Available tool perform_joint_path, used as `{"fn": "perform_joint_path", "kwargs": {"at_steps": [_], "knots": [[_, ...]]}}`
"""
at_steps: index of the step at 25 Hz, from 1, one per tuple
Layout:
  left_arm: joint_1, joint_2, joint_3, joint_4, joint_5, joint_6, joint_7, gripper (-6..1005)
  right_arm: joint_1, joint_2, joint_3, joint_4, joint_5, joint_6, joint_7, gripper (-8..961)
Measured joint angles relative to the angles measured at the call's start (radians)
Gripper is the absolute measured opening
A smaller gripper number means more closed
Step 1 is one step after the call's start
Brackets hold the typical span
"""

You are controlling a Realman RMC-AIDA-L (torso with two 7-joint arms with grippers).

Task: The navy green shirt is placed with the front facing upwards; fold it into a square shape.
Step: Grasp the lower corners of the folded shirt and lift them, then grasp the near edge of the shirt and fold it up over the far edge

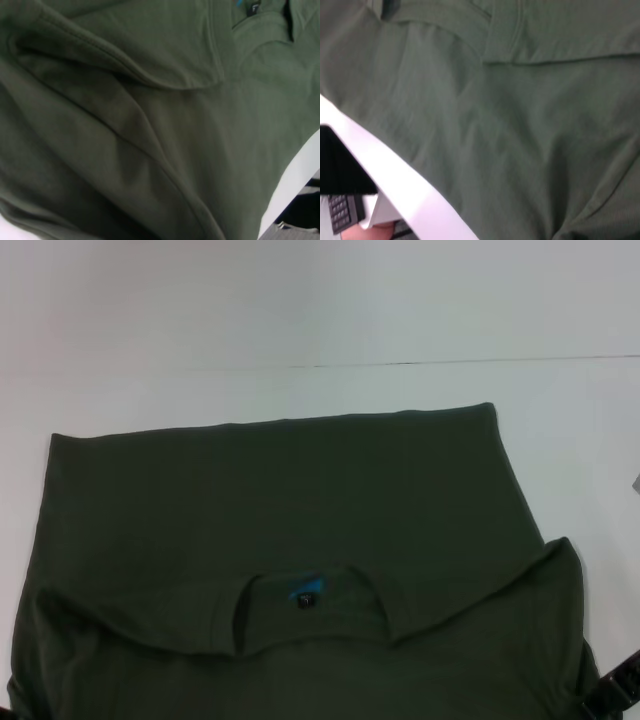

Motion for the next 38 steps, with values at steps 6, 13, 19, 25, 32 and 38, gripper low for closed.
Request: {"fn": "perform_joint_path", "kwargs": {"at_steps": [6,13,19,25,32,38], "knots": [[-0.003,0.0,0.003,0.012,-0.004,0.001,0.002,46,-0.001,0.002,0.004,-0.002,0.004,-0.004,-0.017,56],[-0.024,0.029,-0.145,0.009,-0.091,0.002,0.049,47,-0.002,-0.016,0.167,-0.003,0.014,-0.01,-0.051,55],[-0.04,0.066,-0.339,-0.001,-0.142,-0.062,0.044,47,-0.007,-0.055,0.402,-0.003,0.036,0.0,-0.05,55],[-0.026,0.075,-0.452,-0.015,-0.216,-0.177,0.008,47,-0.029,-0.067,0.539,-0.003,0.168,0.125,0.002,56],[0.017,0.06,-0.478,-0.063,-0.363,-0.315,0.001,48,-0.048,-0.029,0.537,0.023,0.335,0.327,-0.004,56],[0.021,0.021,-0.463,-0.132,-0.489,-0.448,0.054,47,-0.032,0.035,0.534,0.023,0.418,0.464,-0.061,57]]}}
